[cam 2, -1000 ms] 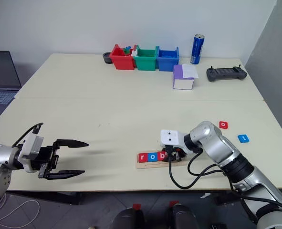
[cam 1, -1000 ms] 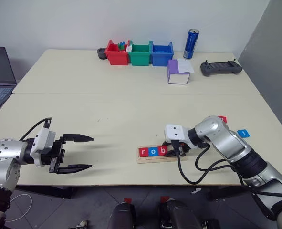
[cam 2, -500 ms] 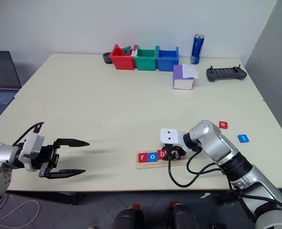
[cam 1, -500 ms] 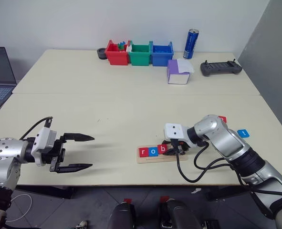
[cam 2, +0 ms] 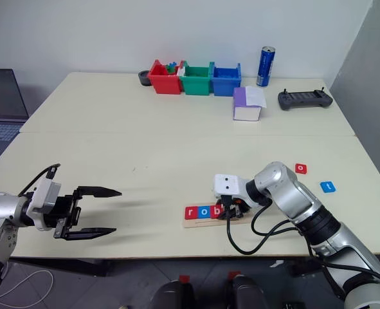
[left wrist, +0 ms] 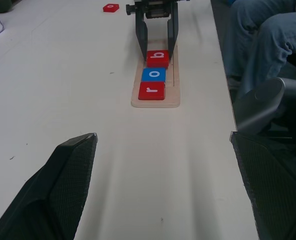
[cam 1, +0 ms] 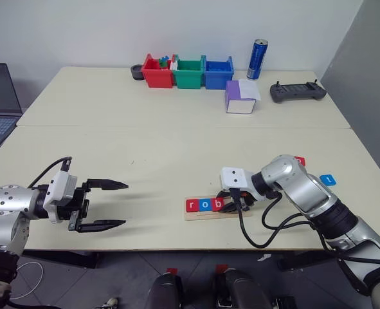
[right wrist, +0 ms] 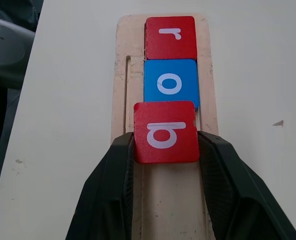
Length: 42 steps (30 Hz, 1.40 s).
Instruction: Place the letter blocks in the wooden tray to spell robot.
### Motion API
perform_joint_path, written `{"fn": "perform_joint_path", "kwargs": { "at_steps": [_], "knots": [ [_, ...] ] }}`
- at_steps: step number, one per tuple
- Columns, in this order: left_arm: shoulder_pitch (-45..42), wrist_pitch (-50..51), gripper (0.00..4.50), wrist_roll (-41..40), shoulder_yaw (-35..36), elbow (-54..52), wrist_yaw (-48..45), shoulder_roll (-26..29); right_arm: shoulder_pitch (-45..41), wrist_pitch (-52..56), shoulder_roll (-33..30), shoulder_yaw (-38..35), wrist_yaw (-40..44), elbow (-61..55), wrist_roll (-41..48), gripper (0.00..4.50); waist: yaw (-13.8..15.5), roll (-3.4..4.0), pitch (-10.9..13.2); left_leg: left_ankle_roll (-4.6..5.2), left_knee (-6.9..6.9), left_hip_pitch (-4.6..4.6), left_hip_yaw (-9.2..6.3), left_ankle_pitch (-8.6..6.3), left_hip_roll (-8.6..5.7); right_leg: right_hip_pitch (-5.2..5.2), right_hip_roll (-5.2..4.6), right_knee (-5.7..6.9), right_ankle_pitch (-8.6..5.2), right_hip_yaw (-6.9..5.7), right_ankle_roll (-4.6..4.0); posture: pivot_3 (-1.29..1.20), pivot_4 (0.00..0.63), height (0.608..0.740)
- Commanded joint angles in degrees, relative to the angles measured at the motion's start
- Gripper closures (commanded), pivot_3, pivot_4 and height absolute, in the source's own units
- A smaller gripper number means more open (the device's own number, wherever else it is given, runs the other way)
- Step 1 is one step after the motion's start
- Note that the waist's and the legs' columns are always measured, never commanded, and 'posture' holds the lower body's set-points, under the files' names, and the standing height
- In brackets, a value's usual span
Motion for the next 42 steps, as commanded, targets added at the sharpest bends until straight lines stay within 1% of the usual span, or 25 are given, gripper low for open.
{"fn": "perform_joint_path", "kwargs": {
  "at_steps": [1, 15, 17, 24, 25, 27, 30, 32, 34, 35, 36, 38, 40, 42],
  "knots": [
    [-0.5, -0.1, 0.00, 0.0, 2.0, -0.2, -0.4, 0.2, -0.8, -0.3, 0.0, -0.8, -0.5, -1.0, 0.3, 3.04, 0.0, 0.00, 0.0, 0.00, 0.00, 0.00, 0.00, 0.00, 0.00, 0.00, 0.00, 0.00, 0.00, 0.00, 0.00, 0.00, 0.150, 0.740],
    [-1.1, -0.4, 0.00, 0.4, 1.8, 0.3, -0.4, 0.1, -1.0, -1.3, 0.5, 0.1, -1.1, 0.5, -0.5, 3.04, 0.0, 0.00, 0.0, 0.00, 0.00, 0.00, 0.00, 0.00, 0.00, 0.00, 0.00, 0.00, 0.00, 0.00, 0.00, 0.00, 0.150, 0.740],
    [-1.0, -0.4, 0.00, 0.3, 1.9, 0.4, -0.4, 0.1, -1.1, -1.2, 0.7, 0.1, -1.3, 0.8, -0.5, 2.32, 0.0, 0.00, 0.0, 0.00, 0.00, 0.00, 0.00, 0.00, 0.00, 0.00, 0.00, 0.00, 0.00, 0.00, 0.00, 0.00, 0.150, 0.740],
    [-0.7, -0.6, 0.00, 0.3, 2.2, 0.7, -0.4, 0.3, -1.5, -0.2, 0.2, -1.1, -0.6, -0.5, 0.7, 0.03, 0.0, 0.00, 0.0, 0.00, 0.00, 0.00, 0.00, 0.00, 0.00, 0.00, 0.00, 0.00, 0.00, 0.00, 0.00, 0.00, 0.150, 0.740],
    [-0.7, -0.6, 0.00, 0.3, 2.2, 0.7, -0.4, 0.3, -1.6, 0.1, -0.2, -1.6, -0.3, -1.1, 1.1, 0.01, 0.0, 0.00, 0.0, 0.00, 0.00, 0.00, 0.00, 0.00, 0.00, 0.00, 0.00, 0.00, 0.00, 0.01, 0.00, 0.00, 0.150, 0.740],
    [-1.0, -0.7, 0.00, 0.3, 2.0, 0.9, -0.4, 0.4, -1.9, 2.1, -1.6, -5.6, -0.4, -3.7, 3.6, 0.01, 0.0, 0.01, 0.0, 0.00, 0.00, -0.01, 0.00, 0.00, 0.00, 0.00, 0.00, 0.00, 0.00, 0.00, 0.00, 0.00, 0.150, 0.740],
    [-2.0, -0.7, 0.00, 0.3, 1.1, 1.5, -0.4, 0.4, 0.1, 6.4, -5.5, -14.5, -0.9, -8.4, 9.1, 0.01, 0.1, 0.01, 0.0, 0.00, 0.00, -0.04, -0.01, 0.00, -0.01, -0.01, 0.00, -0.01, 0.00, 0.00, 0.00, 0.00, 0.150, 0.740],
    [-2.2, -0.9, 0.00, 0.3, 1.0, 1.6, -0.4, 0.3, 2.6, 10.0, -7.4, -22.5, -4.3, -9.3, 12.1, 0.01, 0.2, -0.04, 0.0, 0.00, 0.00, -0.02, -0.02, 0.00, -0.01, 0.02, -0.01, -0.05, 0.00, 0.00, 0.00, 0.00, 0.150, 0.740],
    [-2.2, -1.0, 0.00, 0.2, 0.9, 1.6, -0.4, 0.4, 5.6, 12.5, -8.2, -31.8, -10.2, -7.5, 13.3, 0.01, 0.3, -0.08, -0.1, -0.01, -0.01, -0.02, -0.05, 0.00, -0.03, 0.06, -0.03, -0.09, 0.00, -0.04, 0.00, 0.00, 0.150, 0.740],
    [-2.3, -1.1, 0.00, 0.1, 0.9, 1.7, -0.4, 0.4, 7.0, 12.2, -7.9, -35.8, -15.1, -5.4, 12.3, 0.01, 0.3, -0.10, -0.1, -0.01, 0.00, -0.02, -0.05, -0.01, -0.04, 0.06, -0.04, -0.10, 0.00, -0.04, -0.01, 0.00, 0.150, 0.740],
    [-2.3, -1.1, 0.00, 0.1, 0.8, 1.8, -0.4, 0.4, 8.0, 12.7, -7.5, -38.4, -19.9, -3.0, 10.8, 0.01, 0.3, -0.11, -0.1, -0.01, 0.00, -0.02, -0.04, -0.01, -0.05, 0.07, -0.06, -0.10, 0.00, -0.04, -0.01, 0.00, 0.150, 0.740],
    [-2.4, -1.2, 0.00, 0.2, 0.6, 1.9, -0.4, 0.3, 9.2, 12.5, -6.3, -41.1, -29.2, 1.2, 7.4, 0.01, 0.2, -0.11, -0.1, -0.01, 0.00, 0.01, 0.01, -0.01, -0.06, 0.07, -0.09, -0.08, 0.01, -0.01, -0.01, 0.00, 0.150, 0.740],
    [-2.3, -1.2, 0.00, 0.2, 0.6, 2.0, -0.4, 0.3, 10.1, 12.0, -3.5, -44.7, -38.5, 4.9, 5.7, 0.01, -0.1, -0.10, -0.1, -0.02, -0.02, 0.04, 0.00, 0.00, -0.05, 0.07, -0.09, -0.04, 0.01, -0.01, -0.01, 0.00, 0.150, 0.740],
    [-2.2, -1.3, 0.00, 0.1, 0.6, 2.1, -0.4, 0.4, 11.2, 11.2, -1.2, -46.9, -43.5, 6.1, 5.5, 0.01, -0.5, -0.09, -0.1, -0.07, -0.08, 0.07, 0.04, 0.03, -0.04, 0.03, -0.07, 0.00, 0.01, 0.03, -0.01, 0.00, 0.150, 0.740]
  ]
}}
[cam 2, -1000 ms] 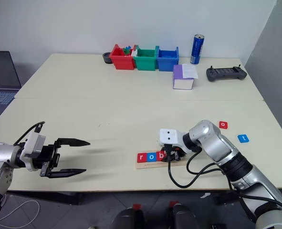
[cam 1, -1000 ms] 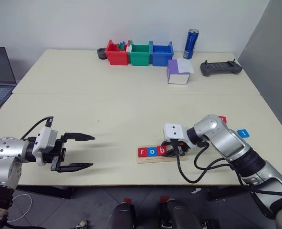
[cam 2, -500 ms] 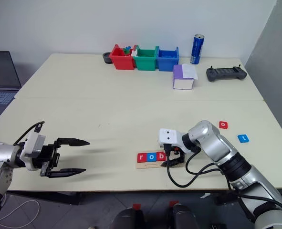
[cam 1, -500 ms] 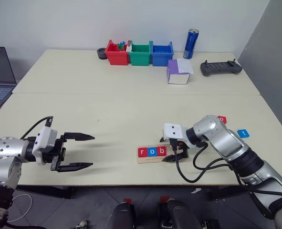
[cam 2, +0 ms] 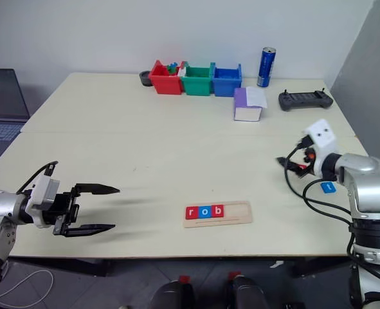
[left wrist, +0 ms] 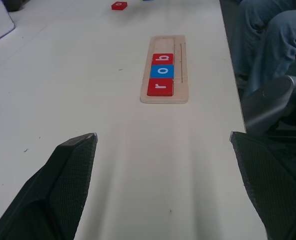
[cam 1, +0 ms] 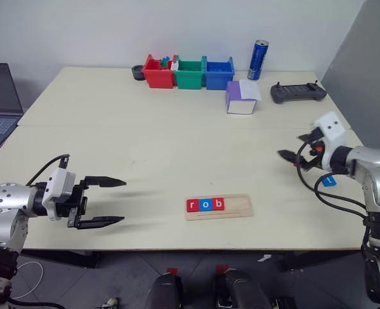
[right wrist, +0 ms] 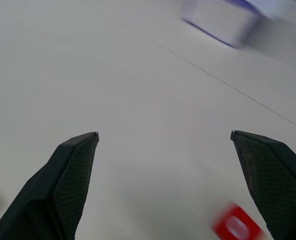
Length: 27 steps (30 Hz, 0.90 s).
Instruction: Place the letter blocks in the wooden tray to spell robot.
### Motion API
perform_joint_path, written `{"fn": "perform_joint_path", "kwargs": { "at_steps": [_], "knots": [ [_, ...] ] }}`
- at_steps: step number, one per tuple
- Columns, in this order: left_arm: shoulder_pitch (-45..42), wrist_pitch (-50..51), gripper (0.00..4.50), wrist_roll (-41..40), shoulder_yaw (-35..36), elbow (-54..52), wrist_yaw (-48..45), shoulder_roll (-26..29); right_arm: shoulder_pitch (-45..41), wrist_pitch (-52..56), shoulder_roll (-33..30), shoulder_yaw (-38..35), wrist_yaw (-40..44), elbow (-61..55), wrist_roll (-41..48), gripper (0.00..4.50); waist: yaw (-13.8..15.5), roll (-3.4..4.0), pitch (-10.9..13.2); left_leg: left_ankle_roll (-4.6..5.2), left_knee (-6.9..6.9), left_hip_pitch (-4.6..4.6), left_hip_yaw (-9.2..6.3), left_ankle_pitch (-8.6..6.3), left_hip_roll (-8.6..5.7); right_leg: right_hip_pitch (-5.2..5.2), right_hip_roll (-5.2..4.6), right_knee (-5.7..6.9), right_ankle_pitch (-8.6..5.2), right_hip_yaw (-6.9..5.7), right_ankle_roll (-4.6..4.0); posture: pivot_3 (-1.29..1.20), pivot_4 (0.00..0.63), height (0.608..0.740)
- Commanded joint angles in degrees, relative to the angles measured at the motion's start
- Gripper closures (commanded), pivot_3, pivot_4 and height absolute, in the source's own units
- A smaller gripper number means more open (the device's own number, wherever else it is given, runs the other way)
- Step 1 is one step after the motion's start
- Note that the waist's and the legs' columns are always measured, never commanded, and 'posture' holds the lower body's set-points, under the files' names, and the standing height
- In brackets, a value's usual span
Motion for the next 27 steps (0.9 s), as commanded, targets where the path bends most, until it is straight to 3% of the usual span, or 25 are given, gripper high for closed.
{"fn": "perform_joint_path", "kwargs": {
  "at_steps": [1, 6, 16, 27],
  "knots": [
    [-0.5, -0.9, 0.00, -0.4, 0.5, 0.0, -0.4, 0.4, 0.8, -1.9, 2.9, -4.2, -9.3, 0.9, -0.5, 0.01, -0.4, 0.06, 0.0, -0.12, -0.02, 0.01, 0.00, 0.07, 0.01, -0.01, 0.02, 0.02, -0.01, 0.00, -0.01, 0.00, 0.150, 0.740],
    [-1.3, -1.0, 0.00, -0.2, 0.4, 0.6, -0.4, 0.4, 0.8, -2.7, 4.9, -4.8, -13.5, 4.0, 1.0, 0.01, -1.2, 0.14, 0.1, -0.12, -0.03, -0.02, 0.00, 0.07, 0.01, -0.04, 0.04, 0.05, 0.00, 0.03, 0.01, 0.00, 0.150, 0.740],
    [-2.3, -0.9, 0.00, -0.1, -0.2, 0.8, -0.4, 0.5, -8.8, -10.5, 9.0, -2.3, -20.3, 22.2, 0.4, 0.01, -1.3, 0.15, 0.1, -0.04, -0.04, 0.00, 0.07, 0.03, 0.00, -0.03, 0.05, 0.05, 0.01, 0.10, 0.03, 0.00, 0.150, 0.740],
    [-1.5, -1.0, 0.00, 0.0, 0.7, 0.9, -0.4, 1.0, -8.0, -9.8, 11.2, 2.3, -24.8, 25.4, -1.3, 0.01, -1.3, 0.14, 0.1, -0.09, -0.03, -0.01, 0.11, 0.05, -0.01, -0.02, 0.05, -0.01, 0.01, 0.16, 0.03, 0.00, 0.150, 0.740]
  ]
}}
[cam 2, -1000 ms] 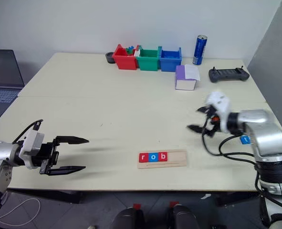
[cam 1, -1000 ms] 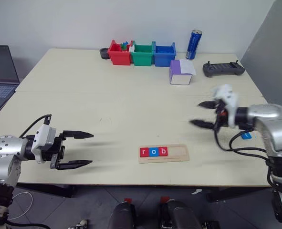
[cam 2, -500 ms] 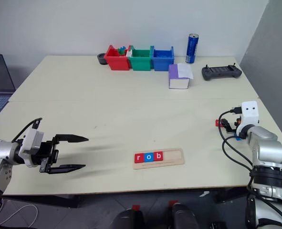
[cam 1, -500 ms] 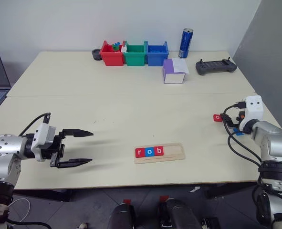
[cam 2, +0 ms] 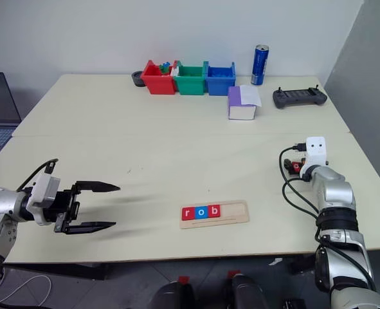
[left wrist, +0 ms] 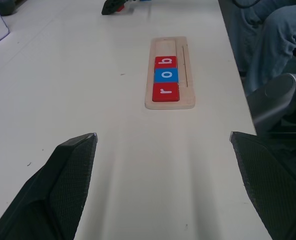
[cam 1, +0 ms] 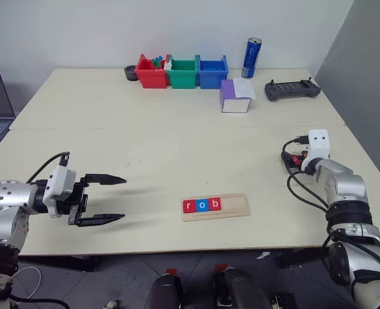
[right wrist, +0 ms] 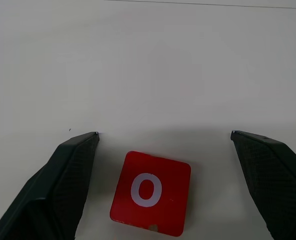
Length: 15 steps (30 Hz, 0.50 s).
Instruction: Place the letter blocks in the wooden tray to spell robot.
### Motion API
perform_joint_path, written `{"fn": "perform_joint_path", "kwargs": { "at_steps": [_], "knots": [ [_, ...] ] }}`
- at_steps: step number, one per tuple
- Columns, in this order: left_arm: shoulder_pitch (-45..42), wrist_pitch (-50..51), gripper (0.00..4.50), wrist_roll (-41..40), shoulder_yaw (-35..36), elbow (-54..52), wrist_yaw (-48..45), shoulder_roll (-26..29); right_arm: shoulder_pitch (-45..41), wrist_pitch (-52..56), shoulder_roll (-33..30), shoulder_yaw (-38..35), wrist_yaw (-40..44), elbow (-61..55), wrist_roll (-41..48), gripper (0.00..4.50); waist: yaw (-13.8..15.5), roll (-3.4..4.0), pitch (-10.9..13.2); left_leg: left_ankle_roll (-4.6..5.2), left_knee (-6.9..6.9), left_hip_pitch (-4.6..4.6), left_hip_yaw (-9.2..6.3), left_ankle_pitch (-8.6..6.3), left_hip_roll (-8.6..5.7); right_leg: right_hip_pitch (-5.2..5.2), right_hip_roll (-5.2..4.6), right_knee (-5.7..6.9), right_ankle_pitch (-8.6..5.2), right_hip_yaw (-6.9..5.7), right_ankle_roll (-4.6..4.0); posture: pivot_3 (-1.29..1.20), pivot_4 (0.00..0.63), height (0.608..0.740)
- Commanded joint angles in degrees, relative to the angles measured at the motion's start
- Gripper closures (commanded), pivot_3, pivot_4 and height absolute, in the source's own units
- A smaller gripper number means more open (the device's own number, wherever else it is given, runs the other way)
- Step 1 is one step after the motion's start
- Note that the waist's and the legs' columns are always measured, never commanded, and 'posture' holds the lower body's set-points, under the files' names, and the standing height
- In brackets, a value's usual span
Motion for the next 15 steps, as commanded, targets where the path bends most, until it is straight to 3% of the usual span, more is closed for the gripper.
{"fn": "perform_joint_path", "kwargs": {
  "at_steps": [1, 4, 11, 15],
  "knots": [
    [-0.1, -0.4, 0.00, -0.2, 1.5, -0.1, -0.4, 0.9, 1.3, 1.1, 1.1, 0.9, -2.7, -1.5, -1.1, 0.01, 0.0, -0.02, 0.0, 0.00, 0.00, 0.01, 0.00, 0.00, 0.00, 0.01, 0.00, 0.01, 0.00, 0.00, 0.00, 0.00, 0.150, 0.740],
    [-0.1, -0.6, 0.00, -0.2, 1.5, 0.1, -0.4, 0.8, 3.0, 3.1, 2.7, 0.8, -4.1, -4.1, -0.2, 0.60, 0.0, -0.06, -0.1, 0.02, 0.00, 0.06, -0.01, -0.01, 0.01, 0.04, 0.00, 0.03, 0.00, 0.00, 0.00, 0.00, 0.150, 0.740],
    [-1.7, -1.0, 0.00, 0.1, 0.5, 1.5, -0.4, 0.9, 6.5, 10.0, 6.1, -1.7, -7.7, -14.1, 2.1, 3.10, 0.0, -0.09, -0.1, 0.06, -0.01, 0.04, -0.06, -0.04, 0.01, 0.06, 0.00, 0.01, 0.00, -0.03, 0.00, 0.00, 0.150, 0.740],
    [-3.2, -1.2, 0.00, 0.2, -0.9, 2.5, -0.4, 0.6, 12.4, 13.9, 7.0, -0.6, -8.3, -26.4, 2.2, 3.08, 0.3, -0.10, -0.1, 0.07, -0.01, 0.01, -0.08, -0.04, 0.01, 0.05, 0.00, -0.02, 0.00, -0.04, 0.00, 0.00, 0.150, 0.740]
  ]
}}
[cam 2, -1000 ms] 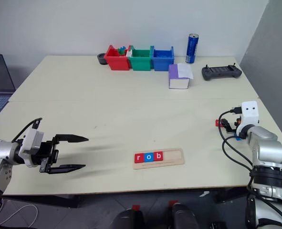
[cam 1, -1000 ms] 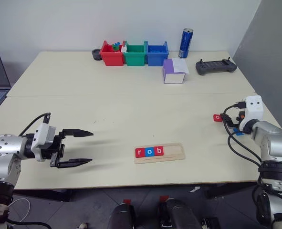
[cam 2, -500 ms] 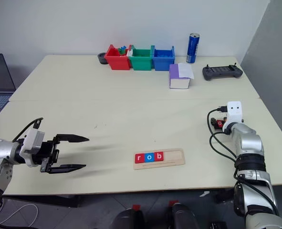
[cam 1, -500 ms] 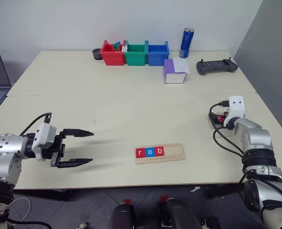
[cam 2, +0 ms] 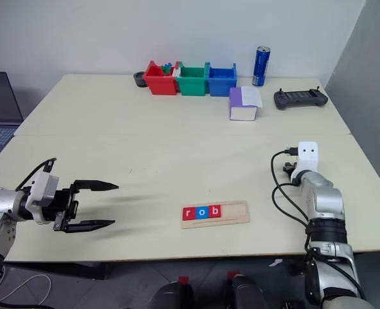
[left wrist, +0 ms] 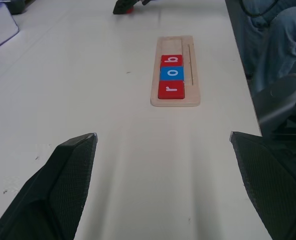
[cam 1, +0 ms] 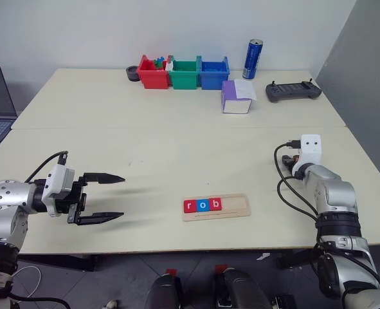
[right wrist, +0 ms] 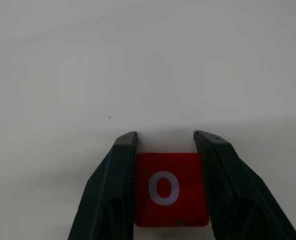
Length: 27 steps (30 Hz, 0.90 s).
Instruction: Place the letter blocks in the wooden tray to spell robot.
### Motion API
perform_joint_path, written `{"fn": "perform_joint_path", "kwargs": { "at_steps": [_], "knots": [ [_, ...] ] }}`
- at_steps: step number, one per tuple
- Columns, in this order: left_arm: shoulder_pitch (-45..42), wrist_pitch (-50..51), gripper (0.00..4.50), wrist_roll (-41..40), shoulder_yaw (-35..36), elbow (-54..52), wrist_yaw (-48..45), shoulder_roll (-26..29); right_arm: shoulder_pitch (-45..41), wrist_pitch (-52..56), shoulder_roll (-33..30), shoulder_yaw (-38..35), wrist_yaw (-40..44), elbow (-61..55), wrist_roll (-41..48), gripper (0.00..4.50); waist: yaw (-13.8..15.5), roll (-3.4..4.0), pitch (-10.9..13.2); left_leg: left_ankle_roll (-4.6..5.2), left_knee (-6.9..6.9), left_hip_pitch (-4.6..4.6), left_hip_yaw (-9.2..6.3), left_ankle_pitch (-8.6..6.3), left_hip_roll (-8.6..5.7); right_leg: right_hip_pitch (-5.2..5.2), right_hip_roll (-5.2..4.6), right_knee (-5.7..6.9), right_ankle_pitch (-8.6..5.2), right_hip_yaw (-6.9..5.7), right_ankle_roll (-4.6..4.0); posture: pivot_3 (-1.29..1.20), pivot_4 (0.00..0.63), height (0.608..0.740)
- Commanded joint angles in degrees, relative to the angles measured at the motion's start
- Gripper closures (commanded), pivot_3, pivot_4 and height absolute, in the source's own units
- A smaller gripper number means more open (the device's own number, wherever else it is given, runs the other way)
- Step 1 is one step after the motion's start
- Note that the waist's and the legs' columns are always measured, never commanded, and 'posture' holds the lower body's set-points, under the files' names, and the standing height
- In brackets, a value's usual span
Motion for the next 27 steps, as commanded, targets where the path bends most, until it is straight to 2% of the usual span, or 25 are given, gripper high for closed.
{"fn": "perform_joint_path", "kwargs": {
  "at_steps": [1, 9, 15, 17, 21, 25, 26, 27],
  "knots": [
    [-1.9, -1.0, 0.00, 0.0, -0.9, 0.6, -0.4, 0.6, 6.4, 4.6, 0.5, 1.0, -0.3, -12.4, 0.5, 3.08, 0.1, 0.00, 0.0, 0.00, 0.00, -0.02, -0.03, 0.00, 0.00, 0.00, 0.00, -0.02, 0.00, -0.03, 0.00, 0.00, 0.150, 0.740],
    [-4.1, -1.8, 0.00, -0.7, -3.9, 2.7, -0.4, 1.3, 22.4, 15.7, 0.3, 6.9, 0.5, -41.9, 1.6, 3.08, -0.1, 0.00, 0.0, 0.01, -0.03, -0.05, -0.05, -0.01, 0.00, -0.06, 0.01, -0.02, -0.01, -0.02, 0.02, 0.00, 0.150, 0.740],
    [-6.7, -2.2, 0.00, -0.8, -6.2, 4.3, -0.4, 1.0, 23.5, 18.6, 4.8, 8.3, -1.4, -43.6, 1.6, 3.08, -0.2, -0.03, 0.0, 0.02, -0.01, -0.03, -0.10, -0.01, 0.05, -0.06, 0.08, 0.00, 0.04, -0.07, 0.10, 0.00, 0.150, 0.740],
    [-7.2, -2.3, 0.00, -0.9, -6.7, 4.5, -0.4, 0.9, 23.5, 17.6, 4.2, 8.4, -0.9, -42.4, 1.1, 3.08, -0.1, -0.03, 0.0, 0.02, 0.00, -0.04, -0.12, -0.01, 0.04, -0.05, 0.07, -0.02, 0.03, -0.07, 0.10, 0.00, 0.150, 0.740],
    [-7.3, -2.6, 0.00, -1.2, -7.1, 4.6, -0.4, 1.2, 22.4, 16.7, 2.2, 5.5, 1.8, -41.4, 2.6, 1.65, -0.1, -0.04, 0.0, 0.02, 0.00, -0.08, -0.07, -0.02, 0.02, -0.05, 0.07, -0.08, 0.03, -0.03, 0.10, 0.00, 0.150, 0.740],
    [-6.5, -2.5, 0.00, -1.8, -6.8, 3.9, -0.4, 1.5, 19.8, 15.7, -4.8, 5.1, 9.5, -40.8, 5.3, 0.27, -0.1, -0.02, 0.0, 0.02, -0.01, -0.07, -0.08, -0.02, 0.02, -0.06, 0.07, -0.08, 0.03, -0.05, 0.09, 0.00, 0.150, 0.740],
    [-6.1, -2.5, 0.00, -2.1, -6.8, 3.5, -0.4, 1.6, 19.0, 14.6, -7.8, 5.2, 13.2, -40.5, 6.7, 0.02, -0.1, 0.00, 0.0, 0.02, -0.01, -0.07, -0.08, -0.02, 0.02, -0.06, 0.07, -0.07, 0.03, -0.04, 0.09, 0.00, 0.150, 0.740],
    [-5.4, -2.3, 0.00, -2.7, -6.8, 2.8, -0.4, 2.0, 18.0, 11.7, -11.6, 5.0, 18.2, -39.3, 8.0, 0.02, -0.1, -0.01, 0.0, 0.03, 0.00, -0.07, -0.06, -0.02, 0.01, -0.07, 0.07, -0.07, 0.03, -0.04, 0.09, 0.00, 0.150, 0.740]
  ]
}}
